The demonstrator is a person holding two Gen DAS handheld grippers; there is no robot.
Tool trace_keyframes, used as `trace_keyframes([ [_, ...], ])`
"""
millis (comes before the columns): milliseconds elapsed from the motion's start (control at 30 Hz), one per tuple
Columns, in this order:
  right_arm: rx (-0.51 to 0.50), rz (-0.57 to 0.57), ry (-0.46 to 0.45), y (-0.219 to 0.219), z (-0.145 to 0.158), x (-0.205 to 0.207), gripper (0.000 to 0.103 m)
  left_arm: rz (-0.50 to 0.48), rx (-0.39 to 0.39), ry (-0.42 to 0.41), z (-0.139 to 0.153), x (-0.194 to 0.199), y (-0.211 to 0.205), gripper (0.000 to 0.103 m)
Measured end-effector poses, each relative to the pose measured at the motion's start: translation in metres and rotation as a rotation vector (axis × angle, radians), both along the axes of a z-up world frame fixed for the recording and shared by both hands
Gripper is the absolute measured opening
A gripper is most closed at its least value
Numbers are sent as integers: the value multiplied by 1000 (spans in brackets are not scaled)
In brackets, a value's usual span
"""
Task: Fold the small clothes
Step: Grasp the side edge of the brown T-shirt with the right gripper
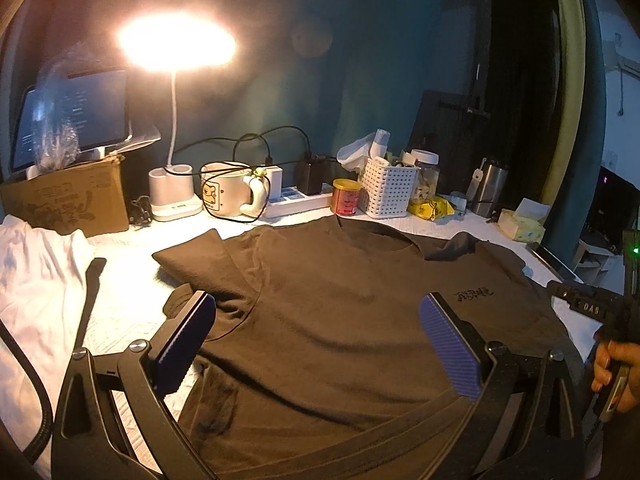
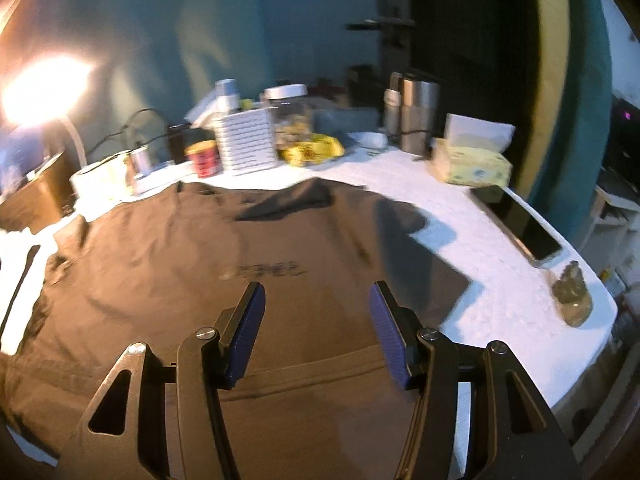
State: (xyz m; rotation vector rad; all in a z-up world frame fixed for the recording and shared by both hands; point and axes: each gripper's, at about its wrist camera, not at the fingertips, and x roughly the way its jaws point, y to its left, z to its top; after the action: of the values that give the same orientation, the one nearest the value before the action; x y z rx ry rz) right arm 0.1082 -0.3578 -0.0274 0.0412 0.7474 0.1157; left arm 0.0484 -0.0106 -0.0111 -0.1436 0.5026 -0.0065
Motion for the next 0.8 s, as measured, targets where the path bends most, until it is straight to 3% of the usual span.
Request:
trace_keyframes([
  [233,6,-132,62,-59,-16,28,58,-9,26,41,0,24,-16,101],
  [467,60,-177,141,-103,-40,56,57,-13,46,75,-2,41,-32,101],
  [500,65,-172,146,-106,-41,58,55,-13,48,78,-2,43,-34,101],
  [567,70,-143,169,-109,-48,66,37,-13,48,87,-3,48,-36,101],
  [633,82,-110,209,-108,-57,74,27,-15,48,94,-3,52,-38,101],
  [700,58,-92,211,-102,-61,76,24,-20,50,100,-4,54,-39,101],
  [733,35,-83,212,-99,-62,77,18,-24,50,103,-4,55,-39,101],
  [767,26,-74,210,-98,-62,77,5,-27,50,105,-5,56,-40,101],
  [800,28,-57,218,-95,-64,78,4,-31,51,106,-5,56,-40,101],
])
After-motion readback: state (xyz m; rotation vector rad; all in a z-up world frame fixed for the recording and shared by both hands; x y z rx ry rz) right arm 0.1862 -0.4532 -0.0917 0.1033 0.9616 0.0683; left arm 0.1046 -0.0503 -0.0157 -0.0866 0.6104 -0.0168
